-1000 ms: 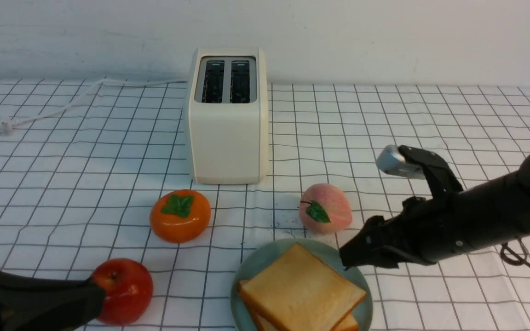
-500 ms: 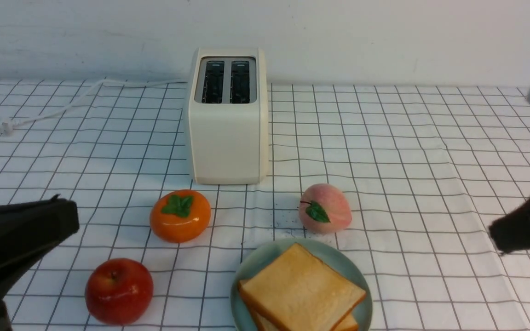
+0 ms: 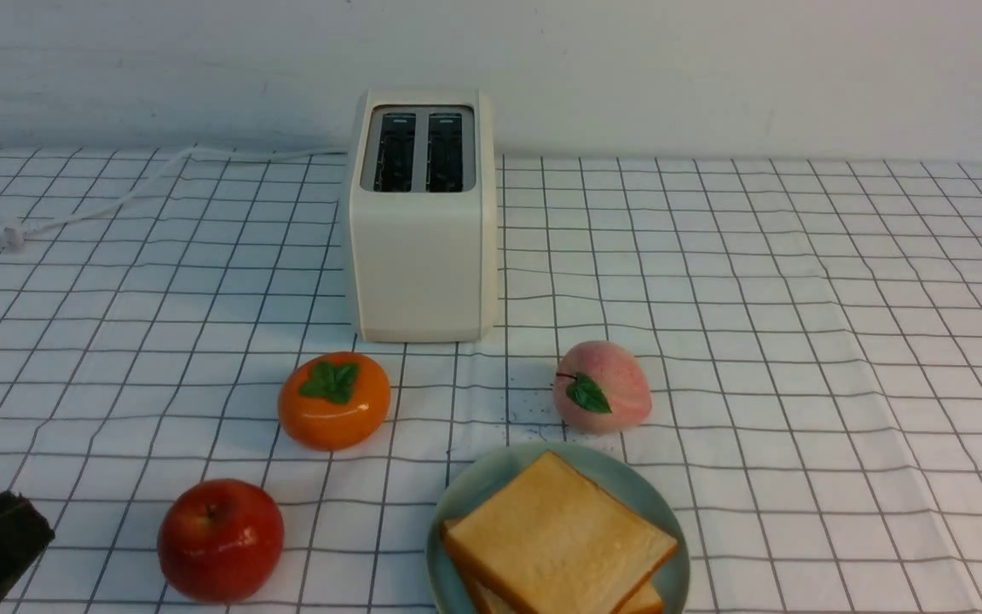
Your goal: Take toasted bread from bread machine on white checkered table place on plate.
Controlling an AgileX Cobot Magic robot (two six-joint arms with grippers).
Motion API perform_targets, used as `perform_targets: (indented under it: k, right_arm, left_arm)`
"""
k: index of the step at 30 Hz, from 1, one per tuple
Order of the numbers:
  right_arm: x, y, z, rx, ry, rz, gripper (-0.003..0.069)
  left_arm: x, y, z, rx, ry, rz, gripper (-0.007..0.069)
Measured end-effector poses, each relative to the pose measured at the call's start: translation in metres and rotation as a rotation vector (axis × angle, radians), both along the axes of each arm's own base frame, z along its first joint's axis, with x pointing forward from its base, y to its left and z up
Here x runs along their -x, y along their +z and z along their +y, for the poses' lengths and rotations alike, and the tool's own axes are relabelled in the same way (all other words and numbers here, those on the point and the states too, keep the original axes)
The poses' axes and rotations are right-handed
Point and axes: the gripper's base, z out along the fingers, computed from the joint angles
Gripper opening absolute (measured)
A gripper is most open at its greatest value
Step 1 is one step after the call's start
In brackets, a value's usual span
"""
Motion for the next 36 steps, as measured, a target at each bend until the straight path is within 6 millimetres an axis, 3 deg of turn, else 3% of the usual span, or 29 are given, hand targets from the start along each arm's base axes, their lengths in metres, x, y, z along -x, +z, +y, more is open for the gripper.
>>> perform_targets:
  k: [3,8,14,25,30,36]
  right_arm:
    - [-0.004,-0.013,0.000,-0.065,-0.025,-0.048,-0.0003]
    - [-0.028,-0.036,0.005,-0.264,-0.048,-0.123,0.0000]
    - [-0.039,-0.057,0.006,-0.302,-0.072,-0.095,0.0003]
    - [-0.048,-0.102,0.006,-0.245,-0.094,0.038,0.0013]
    - [-0.050,-0.118,-0.003,-0.081,-0.150,-0.055,0.0013]
    - [-0.053,-0.173,-0.012,0.040,-0.253,-0.082,0.0013]
  left_arm:
    - [-0.002,-0.006,0.000,-0.001,0.005,0.009,-0.0013]
    - [-0.004,-0.021,-0.001,-0.012,0.006,0.047,-0.0013]
    - [-0.005,-0.031,-0.003,-0.034,-0.004,0.088,-0.0013]
    - [-0.004,-0.034,-0.004,-0.052,-0.018,0.120,-0.0013]
    - [-0.004,-0.034,-0.004,-0.052,-0.018,0.121,-0.0013]
    - [-0.004,-0.034,-0.004,-0.053,-0.019,0.122,-0.0013]
